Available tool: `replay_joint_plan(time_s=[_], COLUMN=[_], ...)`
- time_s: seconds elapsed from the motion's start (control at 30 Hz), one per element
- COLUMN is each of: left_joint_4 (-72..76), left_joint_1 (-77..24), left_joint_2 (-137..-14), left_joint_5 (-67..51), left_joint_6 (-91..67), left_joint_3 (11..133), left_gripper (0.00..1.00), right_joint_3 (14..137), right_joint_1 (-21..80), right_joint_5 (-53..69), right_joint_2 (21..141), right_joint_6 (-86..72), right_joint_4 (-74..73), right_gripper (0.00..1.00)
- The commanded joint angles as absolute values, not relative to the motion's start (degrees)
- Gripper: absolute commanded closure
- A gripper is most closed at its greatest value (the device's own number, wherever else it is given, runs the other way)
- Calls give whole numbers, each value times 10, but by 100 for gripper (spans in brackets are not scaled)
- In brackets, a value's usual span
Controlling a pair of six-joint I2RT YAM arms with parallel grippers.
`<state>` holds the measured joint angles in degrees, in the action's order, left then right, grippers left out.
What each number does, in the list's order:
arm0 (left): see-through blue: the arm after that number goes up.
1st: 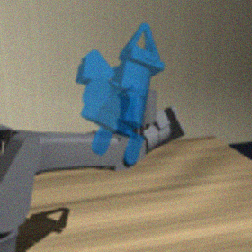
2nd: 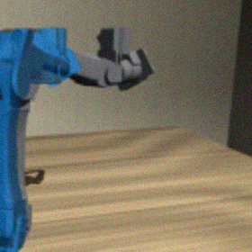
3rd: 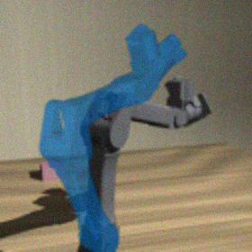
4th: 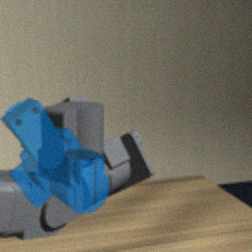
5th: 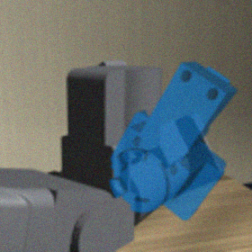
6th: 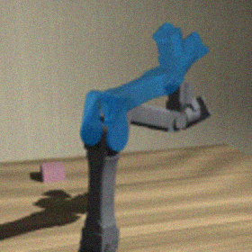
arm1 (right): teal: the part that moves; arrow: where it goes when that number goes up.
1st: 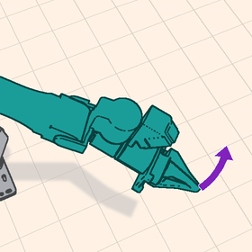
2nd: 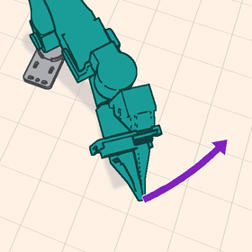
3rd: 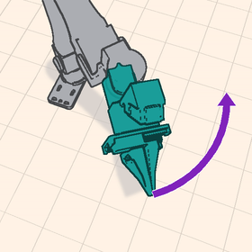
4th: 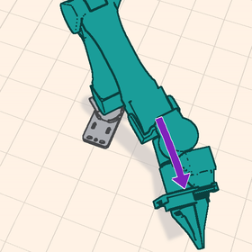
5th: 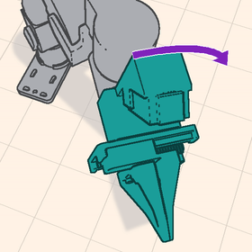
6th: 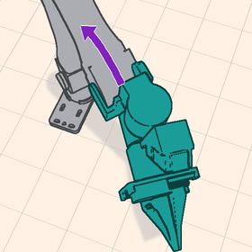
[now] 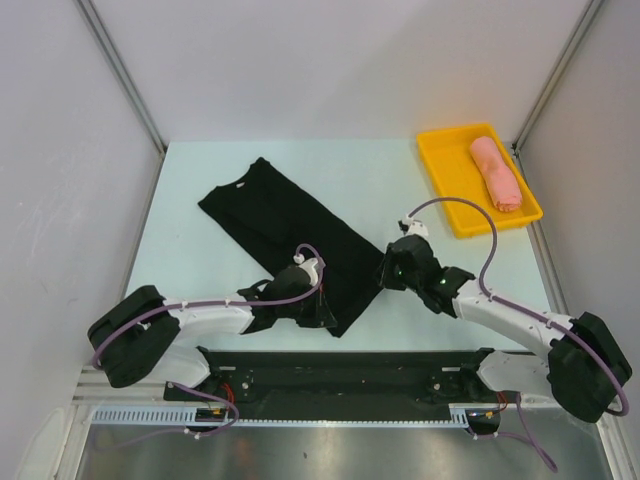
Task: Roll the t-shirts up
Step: Roll the T-shirt to the center of the board.
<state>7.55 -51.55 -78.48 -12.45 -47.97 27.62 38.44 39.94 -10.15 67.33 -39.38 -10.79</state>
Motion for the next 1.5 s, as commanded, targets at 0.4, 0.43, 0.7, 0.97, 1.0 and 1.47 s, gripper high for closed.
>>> replay_joint_plan(time_s=[0.4,0.43,0.7,0.97,1.0,1.47], left_joint_4=[73,73,66,31,30,-48], left_joint_1=[-504,-503,-502,-502,-502,-502], left_joint_2=[-778,-779,-775,-753,-751,-707], left_joint_5=[-129,-129,-131,-116,-115,-99], left_joint_6=[-488,-487,-480,-459,-457,-404], left_joint_3=[264,265,270,286,287,362], left_gripper=[99,98,94,82,81,64], right_joint_3=[359,359,359,371,371,373], right_joint_1=[468,467,425,397,396,381], right_joint_5=[-154,-153,-115,-88,-85,-59], right_joint_2=[730,734,784,827,831,893], right_joint_6=[-403,-403,-393,-391,-391,-400], right_joint_4=[-34,-27,38,70,73,116], right_gripper=[80,80,80,80,80,82])
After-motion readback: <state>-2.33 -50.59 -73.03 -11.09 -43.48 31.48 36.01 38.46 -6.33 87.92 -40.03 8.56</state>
